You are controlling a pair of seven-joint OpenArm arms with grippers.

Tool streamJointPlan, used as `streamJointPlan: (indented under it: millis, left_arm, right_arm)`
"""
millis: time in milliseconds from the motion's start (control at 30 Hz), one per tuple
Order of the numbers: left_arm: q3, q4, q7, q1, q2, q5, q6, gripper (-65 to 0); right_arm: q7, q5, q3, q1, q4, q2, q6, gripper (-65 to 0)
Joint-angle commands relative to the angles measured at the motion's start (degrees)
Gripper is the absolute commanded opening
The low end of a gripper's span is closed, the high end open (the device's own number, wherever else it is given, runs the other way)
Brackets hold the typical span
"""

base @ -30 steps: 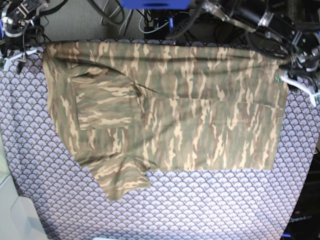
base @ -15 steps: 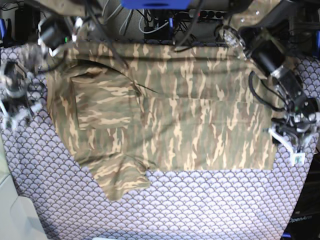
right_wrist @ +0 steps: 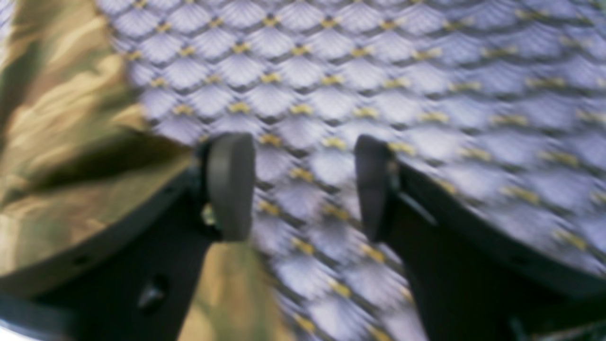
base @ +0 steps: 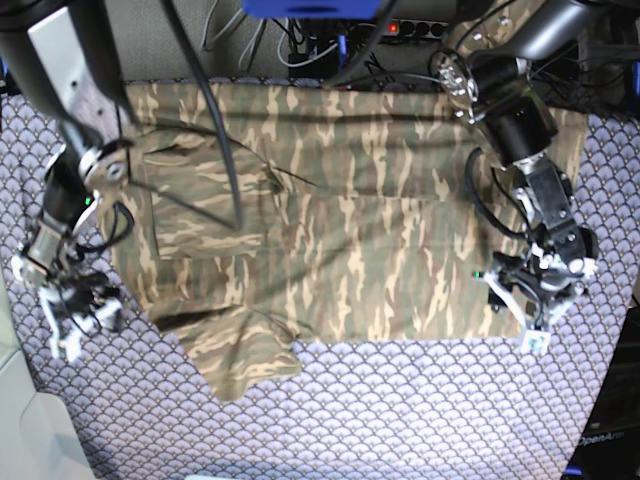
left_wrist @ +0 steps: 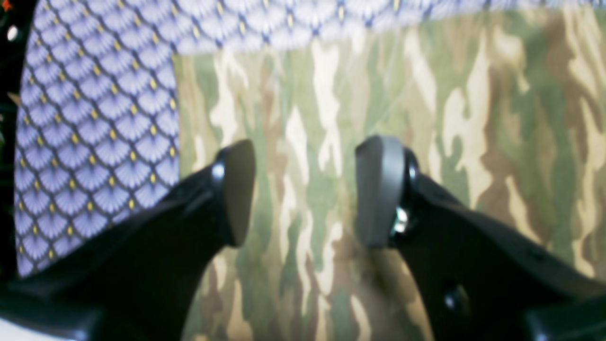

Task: Fold the T-shirt properly
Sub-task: 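Move both grippers down onto the shirt's side edges near the hem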

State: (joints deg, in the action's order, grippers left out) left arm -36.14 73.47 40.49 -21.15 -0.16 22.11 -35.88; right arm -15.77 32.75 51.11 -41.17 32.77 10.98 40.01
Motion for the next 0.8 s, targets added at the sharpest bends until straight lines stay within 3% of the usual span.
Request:
streamJointPlan:
  millis: [0, 533, 767]
  left_arm:
    - [0.14, 1.12, -1.06, -1.84, -0.58, -0.61, 0.41, -31.8]
    - [0.23, 0.95, -1.15, -1.75, -0.50, -0.61, 0.41, -31.8]
    - [0.32, 0.86, -1.15, -1.75, 0.38, -0.61, 0.41, -31.8]
  right_arm:
    - [1.13, -2.20, 1.15, -2.30, -0.47, 1.54, -0.01, -27.7]
    - [1.04, -3.70, 2.12, 1.12, -3.28, 1.72, -0.01, -27.6]
    - [1.13, -3.87, -2.28, 2.27, -3.10, 0.23, -0.01, -27.7]
